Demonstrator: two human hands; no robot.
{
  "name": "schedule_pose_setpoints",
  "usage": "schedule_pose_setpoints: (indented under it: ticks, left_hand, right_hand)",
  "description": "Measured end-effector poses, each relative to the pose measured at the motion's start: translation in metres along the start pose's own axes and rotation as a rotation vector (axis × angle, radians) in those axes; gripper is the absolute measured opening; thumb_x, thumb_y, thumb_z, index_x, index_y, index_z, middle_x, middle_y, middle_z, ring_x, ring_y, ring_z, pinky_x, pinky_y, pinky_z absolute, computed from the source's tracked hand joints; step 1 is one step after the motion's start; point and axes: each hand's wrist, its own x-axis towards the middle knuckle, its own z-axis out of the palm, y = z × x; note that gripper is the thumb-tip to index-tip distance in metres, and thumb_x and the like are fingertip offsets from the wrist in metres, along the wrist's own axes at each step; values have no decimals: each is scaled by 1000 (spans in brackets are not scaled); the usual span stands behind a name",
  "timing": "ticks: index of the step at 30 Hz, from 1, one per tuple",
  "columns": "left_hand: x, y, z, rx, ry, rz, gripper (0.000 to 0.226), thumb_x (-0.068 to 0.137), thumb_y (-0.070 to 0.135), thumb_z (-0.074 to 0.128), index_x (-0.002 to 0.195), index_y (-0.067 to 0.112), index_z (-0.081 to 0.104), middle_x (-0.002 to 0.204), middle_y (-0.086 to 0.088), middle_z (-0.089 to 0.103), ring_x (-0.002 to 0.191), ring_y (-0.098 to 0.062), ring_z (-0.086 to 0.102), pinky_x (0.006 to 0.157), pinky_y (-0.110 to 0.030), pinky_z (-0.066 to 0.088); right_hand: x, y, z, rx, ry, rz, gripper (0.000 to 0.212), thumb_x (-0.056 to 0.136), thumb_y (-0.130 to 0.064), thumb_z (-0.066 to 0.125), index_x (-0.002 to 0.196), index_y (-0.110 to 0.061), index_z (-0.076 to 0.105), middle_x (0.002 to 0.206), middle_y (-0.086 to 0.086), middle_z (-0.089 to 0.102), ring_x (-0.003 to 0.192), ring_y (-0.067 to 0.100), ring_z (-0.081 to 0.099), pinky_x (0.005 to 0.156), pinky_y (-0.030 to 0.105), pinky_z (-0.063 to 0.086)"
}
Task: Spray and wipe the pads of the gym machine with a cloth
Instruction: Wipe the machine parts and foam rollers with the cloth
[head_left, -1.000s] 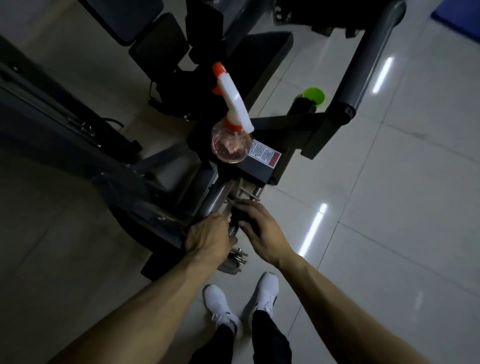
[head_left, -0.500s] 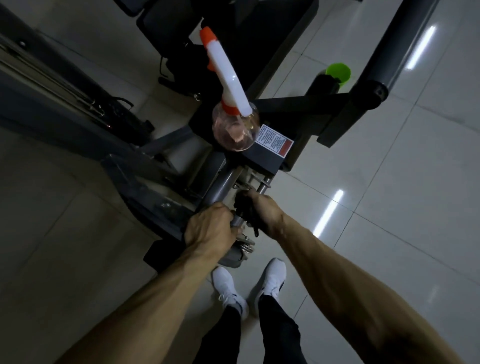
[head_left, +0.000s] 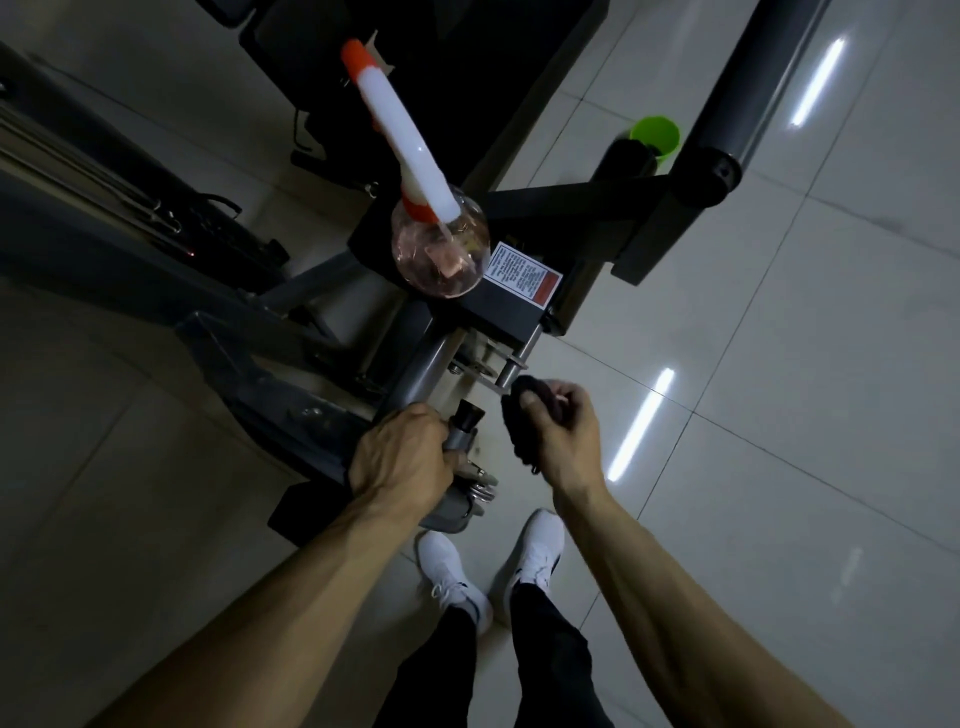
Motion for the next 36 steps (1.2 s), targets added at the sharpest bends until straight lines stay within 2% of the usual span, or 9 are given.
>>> schedule_pose_setpoints:
  ticks: [4,7,14,18,23,28,31,33,36]
  left_hand:
    - [3,-1,3,14,28,6,33,87,56,70,100,26,73,116,10,65,103,-17,66,78,-31,53]
    - [5,-1,7,-5,37,-24,38,83,60,70,102,27,70,112,10,67,103,-16,66,77,-32,54]
    - [5,-3,11,4,47,-15,38,85,59,71,103,25,71,114,10,68,103,-16,66,76,-29,49]
    - [6,-4,11,-5,27,-12,40,85,60,69,104,25,71,115,9,67,105,-18,65,77,-30,51]
    - [6,-3,9,-28,23,-3,35,85,57,71,103,26,73,115,10,66,105,-17,63,79,-31,54]
    - [4,-3,9,-16,20,-7,34,85,55,72,101,26,74,114,10,67,103,-16,64,79,-32,56]
    - [4,-2,6,-32,16,-21,31,87,53,70,101,26,73,114,10,67,103,-16,64,79,-33,55]
    - [4,-1,5,-13,25,-17,27,90,50,68,102,26,74,117,9,66,105,-17,63,80,-33,54]
    - [1,3,3,40,16,3,29,92,49,65,104,24,74,121,4,62,111,-21,61,81,-33,49]
  right_hand:
    - [20,-4,40,-156,-248,20,15,102,-26,65,101,-13,73,89,6,76,77,23,71,54,24,49]
    - [28,-11,56,-85,-284,176,26,103,-26,64,104,-3,75,97,9,79,85,22,75,61,24,56]
    - [23,2,34,-463,-192,-105,38,96,-44,64,81,-9,66,72,19,67,57,24,57,58,46,50]
    - [26,-12,44,-345,-206,5,29,105,-27,59,97,-4,74,78,10,73,46,3,57,48,22,45]
    - [20,2,27,-530,-203,-96,30,102,-36,62,82,-13,68,72,10,68,61,25,60,61,46,55]
    - [22,-17,46,-119,-224,114,21,107,-18,57,102,-2,70,89,11,71,49,2,61,46,17,46]
    - [10,19,34,-377,-202,-337,12,101,-27,60,104,-26,72,102,-2,72,87,10,69,75,32,54]
    - [6,40,27,-565,-244,-635,18,97,-20,62,111,-25,71,114,-5,66,110,14,62,95,30,47]
    - [23,29,35,-820,-332,-838,14,99,-25,59,106,-18,70,107,2,64,99,24,60,88,36,43]
